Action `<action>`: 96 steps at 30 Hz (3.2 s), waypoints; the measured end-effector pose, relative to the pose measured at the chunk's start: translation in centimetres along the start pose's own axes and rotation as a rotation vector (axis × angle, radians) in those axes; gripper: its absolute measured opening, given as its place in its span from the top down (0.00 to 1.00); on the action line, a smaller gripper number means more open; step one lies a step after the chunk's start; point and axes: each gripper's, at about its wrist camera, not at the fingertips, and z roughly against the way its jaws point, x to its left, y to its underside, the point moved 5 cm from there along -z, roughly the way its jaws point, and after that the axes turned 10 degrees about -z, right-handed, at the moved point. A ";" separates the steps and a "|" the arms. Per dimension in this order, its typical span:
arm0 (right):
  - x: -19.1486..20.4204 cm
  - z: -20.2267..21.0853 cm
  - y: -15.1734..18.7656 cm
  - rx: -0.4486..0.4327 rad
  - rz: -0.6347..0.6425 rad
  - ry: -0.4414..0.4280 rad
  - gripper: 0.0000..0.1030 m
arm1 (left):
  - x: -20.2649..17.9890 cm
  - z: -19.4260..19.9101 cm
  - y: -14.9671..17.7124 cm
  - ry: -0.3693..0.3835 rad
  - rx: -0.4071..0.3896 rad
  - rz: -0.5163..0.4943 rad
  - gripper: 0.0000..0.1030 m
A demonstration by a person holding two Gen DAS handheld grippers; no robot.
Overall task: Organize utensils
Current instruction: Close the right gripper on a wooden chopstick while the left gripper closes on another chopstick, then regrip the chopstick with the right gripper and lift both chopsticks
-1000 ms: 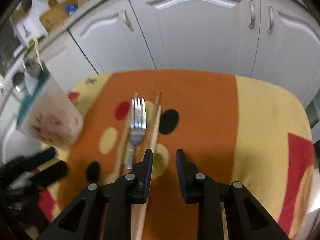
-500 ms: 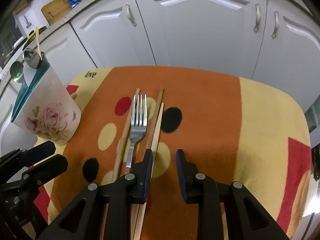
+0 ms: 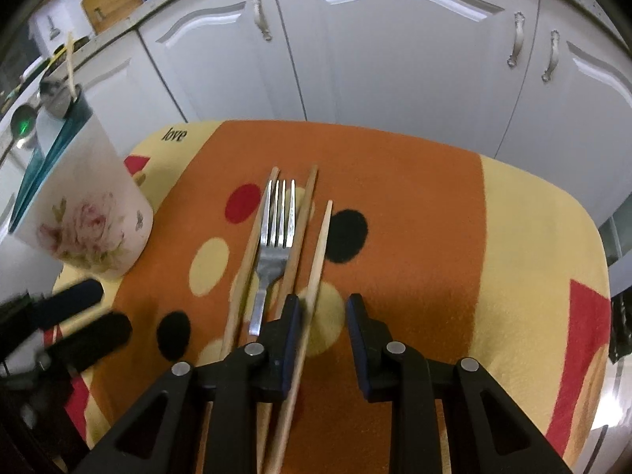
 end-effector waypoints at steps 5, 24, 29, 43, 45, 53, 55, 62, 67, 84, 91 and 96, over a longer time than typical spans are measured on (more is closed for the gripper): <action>-1.2 0.5 0.5 -0.017 0.032 0.033 0.92 | -0.9 -0.5 -0.5 0.008 -0.007 -0.028 0.58; -4.5 1.7 1.0 -0.031 -0.073 -0.047 0.93 | -1.7 -4.7 -0.6 0.126 0.105 0.024 0.99; -4.7 2.6 2.6 -0.004 -0.088 -0.069 0.95 | -0.8 -3.8 2.1 0.130 0.133 0.010 1.00; -4.7 2.9 3.7 0.013 -0.113 -0.083 0.95 | -2.7 -5.1 -1.0 0.170 0.107 0.055 0.86; -4.7 2.9 3.8 0.014 -0.113 -0.084 0.95 | -2.7 -5.8 -0.7 0.151 0.136 0.050 0.87; -4.7 3.3 4.0 0.003 -0.113 -0.085 0.95 | -1.5 -4.6 0.9 0.157 0.137 0.014 0.94; -4.5 3.7 4.5 0.009 -0.113 -0.096 0.95 | -0.7 -3.5 2.4 0.158 0.155 0.004 0.95; -4.6 4.6 7.2 0.044 -0.154 -0.120 0.95 | -0.4 -1.2 5.9 0.185 0.208 -0.047 0.95; -4.2 4.7 6.1 0.029 -0.129 -0.090 0.81 | 0.2 -0.5 3.7 0.130 0.139 -0.041 0.81; -4.1 3.0 3.4 0.025 -0.014 -0.066 0.95 | -0.9 -5.0 -0.3 -0.014 0.142 -0.135 0.95; -3.9 7.3 3.1 -0.068 -0.034 -0.145 0.96 | 0.4 -1.5 -1.3 0.110 0.056 -0.037 0.96; -2.9 10.5 2.9 -0.134 -0.032 -0.196 0.96 | 0.8 3.0 -1.9 0.152 -0.039 -0.046 0.96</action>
